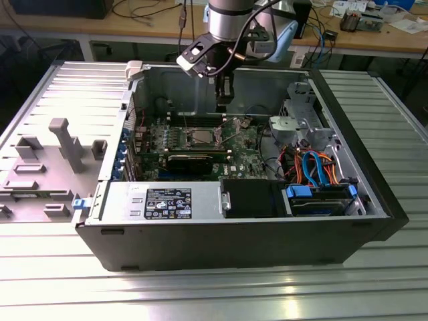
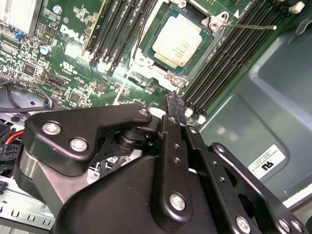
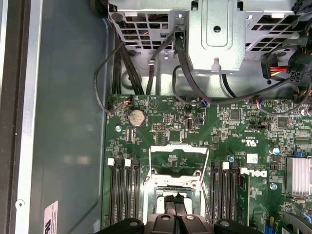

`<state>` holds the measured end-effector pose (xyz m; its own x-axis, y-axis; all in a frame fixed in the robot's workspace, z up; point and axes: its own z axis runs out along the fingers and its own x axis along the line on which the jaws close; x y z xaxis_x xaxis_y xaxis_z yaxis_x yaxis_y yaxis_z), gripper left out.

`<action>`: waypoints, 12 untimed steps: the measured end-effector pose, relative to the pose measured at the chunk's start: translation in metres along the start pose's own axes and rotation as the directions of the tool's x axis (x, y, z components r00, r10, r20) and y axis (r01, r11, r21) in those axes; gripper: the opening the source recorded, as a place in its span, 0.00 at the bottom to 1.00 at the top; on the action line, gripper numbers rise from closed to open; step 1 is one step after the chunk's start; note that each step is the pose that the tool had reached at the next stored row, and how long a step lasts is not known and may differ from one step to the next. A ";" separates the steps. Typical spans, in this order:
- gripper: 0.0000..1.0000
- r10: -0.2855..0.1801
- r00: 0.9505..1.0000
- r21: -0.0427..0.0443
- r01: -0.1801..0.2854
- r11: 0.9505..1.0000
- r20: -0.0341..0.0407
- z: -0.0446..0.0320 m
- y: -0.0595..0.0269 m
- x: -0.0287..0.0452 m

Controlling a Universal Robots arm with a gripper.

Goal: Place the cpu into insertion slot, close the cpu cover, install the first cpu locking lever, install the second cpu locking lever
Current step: 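Close the cpu cover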

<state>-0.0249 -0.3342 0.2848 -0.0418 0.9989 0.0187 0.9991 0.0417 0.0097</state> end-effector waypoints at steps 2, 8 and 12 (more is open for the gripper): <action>0.11 0.000 1.000 0.000 0.000 1.000 0.000 0.0000 0.0025 -0.0001; 0.11 0.004 1.000 0.000 -0.004 1.000 0.000 0.0014 0.0162 -0.0009; 0.11 0.006 1.000 0.000 -0.006 1.000 0.000 0.0021 0.0225 -0.0012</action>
<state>-0.0024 -0.3344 0.2829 -0.0358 0.9992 0.0187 0.9993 0.0356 0.0097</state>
